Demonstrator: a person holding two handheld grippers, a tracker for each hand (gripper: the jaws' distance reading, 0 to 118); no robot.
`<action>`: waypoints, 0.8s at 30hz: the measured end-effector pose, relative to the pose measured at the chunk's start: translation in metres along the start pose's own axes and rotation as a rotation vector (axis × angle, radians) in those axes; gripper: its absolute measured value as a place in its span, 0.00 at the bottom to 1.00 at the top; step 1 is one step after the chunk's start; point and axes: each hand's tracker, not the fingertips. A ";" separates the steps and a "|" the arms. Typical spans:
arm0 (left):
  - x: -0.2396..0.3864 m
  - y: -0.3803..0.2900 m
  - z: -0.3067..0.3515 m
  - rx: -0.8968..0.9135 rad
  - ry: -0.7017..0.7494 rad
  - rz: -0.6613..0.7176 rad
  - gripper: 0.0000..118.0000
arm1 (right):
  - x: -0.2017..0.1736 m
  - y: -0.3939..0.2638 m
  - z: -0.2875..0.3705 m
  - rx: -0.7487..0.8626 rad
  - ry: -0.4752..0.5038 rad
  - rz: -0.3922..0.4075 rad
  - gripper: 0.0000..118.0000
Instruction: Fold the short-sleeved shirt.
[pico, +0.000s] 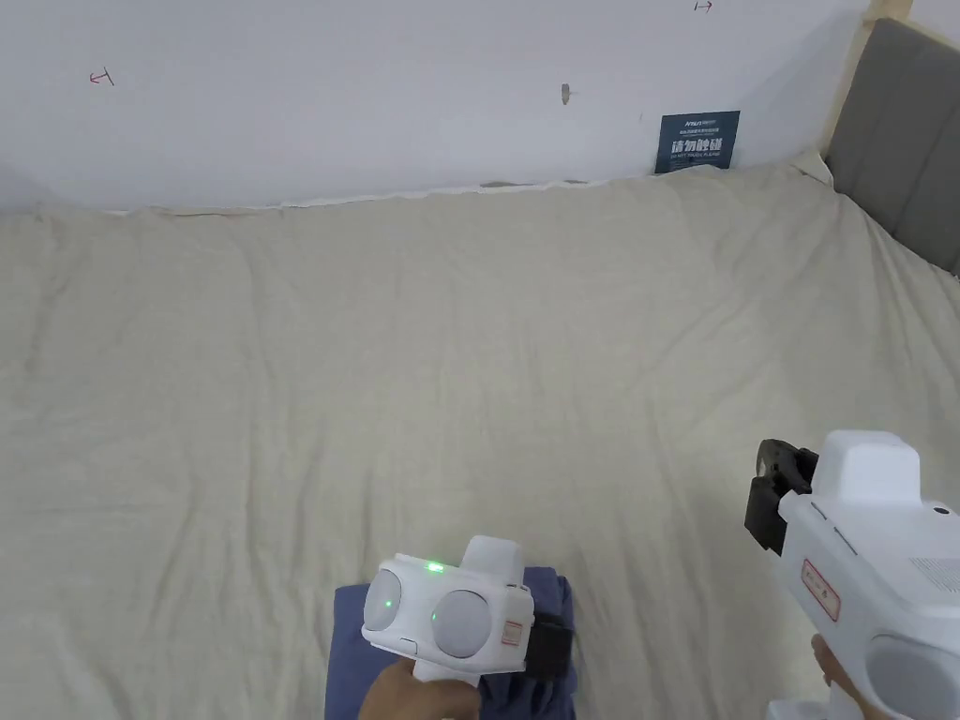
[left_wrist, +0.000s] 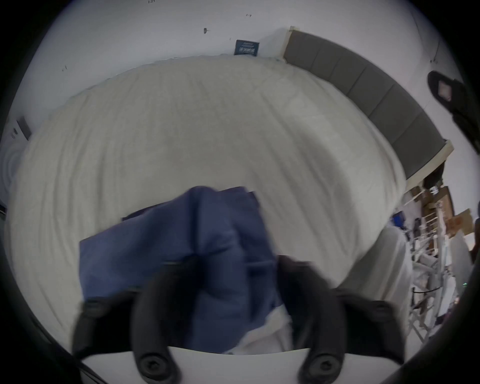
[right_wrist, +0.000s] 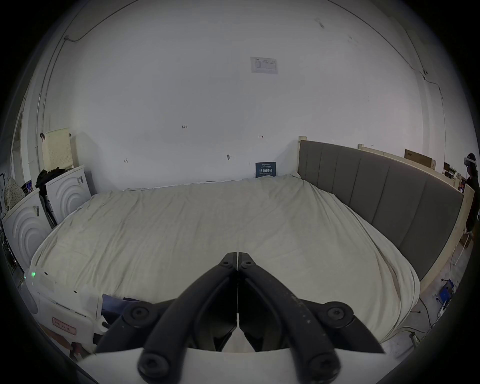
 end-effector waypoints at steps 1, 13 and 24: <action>0.003 0.000 0.003 -0.003 -0.029 0.003 0.97 | -0.001 0.000 0.000 0.000 0.003 0.000 0.02; -0.004 -0.024 0.084 0.515 0.169 0.100 0.22 | -0.011 0.008 0.004 0.020 0.026 0.016 0.02; -0.017 -0.051 0.029 0.407 0.210 0.090 0.00 | -0.011 0.009 0.003 0.025 0.037 0.015 0.02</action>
